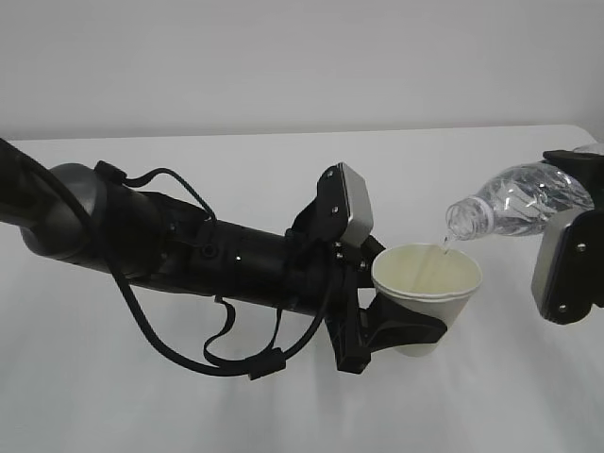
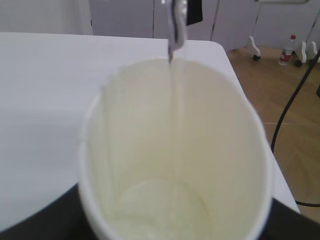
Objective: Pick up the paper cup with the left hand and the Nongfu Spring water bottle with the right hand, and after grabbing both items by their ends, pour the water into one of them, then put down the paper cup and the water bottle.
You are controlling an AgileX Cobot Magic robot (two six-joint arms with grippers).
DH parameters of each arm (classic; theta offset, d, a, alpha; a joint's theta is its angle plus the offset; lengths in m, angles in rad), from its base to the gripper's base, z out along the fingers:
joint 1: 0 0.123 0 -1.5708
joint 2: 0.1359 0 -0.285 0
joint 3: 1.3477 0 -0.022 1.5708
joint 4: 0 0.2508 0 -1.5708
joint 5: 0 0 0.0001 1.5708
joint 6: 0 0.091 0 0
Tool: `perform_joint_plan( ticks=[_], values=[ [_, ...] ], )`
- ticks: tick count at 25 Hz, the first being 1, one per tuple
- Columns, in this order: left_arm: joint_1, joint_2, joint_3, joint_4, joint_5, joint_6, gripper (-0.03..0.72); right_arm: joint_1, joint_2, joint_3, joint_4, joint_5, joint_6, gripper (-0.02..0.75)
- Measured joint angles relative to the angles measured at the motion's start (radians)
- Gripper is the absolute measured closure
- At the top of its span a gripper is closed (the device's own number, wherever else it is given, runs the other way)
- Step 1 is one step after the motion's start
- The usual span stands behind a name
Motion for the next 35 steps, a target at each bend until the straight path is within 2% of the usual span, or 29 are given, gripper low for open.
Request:
perform_joint_plan(
  ticks=[35],
  values=[
    [0.000,0.001,0.000,0.000,0.000,0.000,0.260,0.000,0.000,0.000,0.000,-0.005,-0.002,0.388]
  ],
)
